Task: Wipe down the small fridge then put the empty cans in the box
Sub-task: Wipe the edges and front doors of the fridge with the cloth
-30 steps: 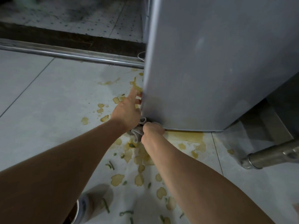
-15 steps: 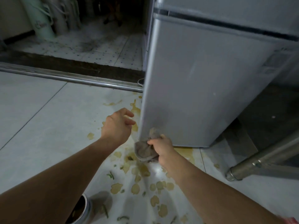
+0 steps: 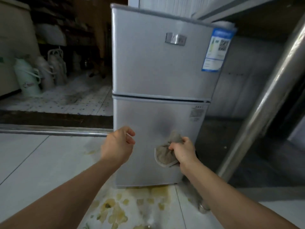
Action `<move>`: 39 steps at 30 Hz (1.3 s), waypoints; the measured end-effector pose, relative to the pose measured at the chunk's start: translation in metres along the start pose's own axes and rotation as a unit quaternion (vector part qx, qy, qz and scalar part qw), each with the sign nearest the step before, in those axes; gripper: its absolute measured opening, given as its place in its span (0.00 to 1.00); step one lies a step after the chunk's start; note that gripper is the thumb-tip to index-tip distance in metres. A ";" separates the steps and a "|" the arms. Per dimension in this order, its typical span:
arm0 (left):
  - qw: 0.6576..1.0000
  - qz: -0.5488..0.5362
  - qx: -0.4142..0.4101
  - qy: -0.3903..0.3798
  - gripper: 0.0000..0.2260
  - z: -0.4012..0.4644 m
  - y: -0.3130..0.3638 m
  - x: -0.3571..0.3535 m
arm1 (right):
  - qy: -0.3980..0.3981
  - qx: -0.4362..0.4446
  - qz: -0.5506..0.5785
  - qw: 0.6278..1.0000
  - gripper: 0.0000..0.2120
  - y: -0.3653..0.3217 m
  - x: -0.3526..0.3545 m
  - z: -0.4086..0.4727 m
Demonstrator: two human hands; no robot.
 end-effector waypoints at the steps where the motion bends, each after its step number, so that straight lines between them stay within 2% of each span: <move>1: 1.000 -0.002 -0.010 0.002 0.09 0.000 0.014 0.004 | 0.022 0.023 0.005 0.999 0.18 -0.017 0.012 0.003; 8: 0.994 0.005 -0.107 0.017 0.11 -0.004 0.115 0.032 | 0.164 0.172 0.022 0.971 0.15 -0.127 0.081 0.015; 13: 0.984 -0.009 -0.179 0.026 0.16 -0.006 0.179 0.046 | 0.220 0.237 0.053 0.945 0.15 -0.180 0.110 0.027; 18: 0.976 0.013 -0.214 0.041 0.17 -0.007 0.228 0.052 | 0.235 0.264 0.096 0.931 0.14 -0.208 0.124 0.046; 22: 0.958 0.058 -0.270 0.081 0.19 -0.008 0.268 0.060 | 0.228 0.245 0.126 0.934 0.15 -0.222 0.128 0.067; 28: 0.888 0.146 -0.396 0.182 0.26 -0.015 0.331 0.069 | 0.230 0.260 0.137 0.928 0.16 -0.257 0.124 0.094; 32: 0.879 0.180 -0.395 0.199 0.30 -0.006 0.343 0.062 | 0.223 0.294 0.111 0.923 0.13 -0.272 0.119 0.109; 35: 0.887 0.187 -0.376 0.192 0.35 0.006 0.340 0.054 | 0.184 0.273 0.138 0.934 0.13 -0.277 0.116 0.123; 39: 0.886 0.153 -0.384 0.207 0.35 0.008 0.340 0.052 | 0.161 0.277 0.145 0.936 0.13 -0.285 0.115 0.133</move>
Point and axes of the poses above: each hand's wrist, its own z-axis towards the middle knuckle, its own x-axis out of the back of the hand, y = z × x, the point moved 9 cm from there along z, towards the middle knuckle, and after that the axes turned 10 degrees about x, right-handed, at the moved point
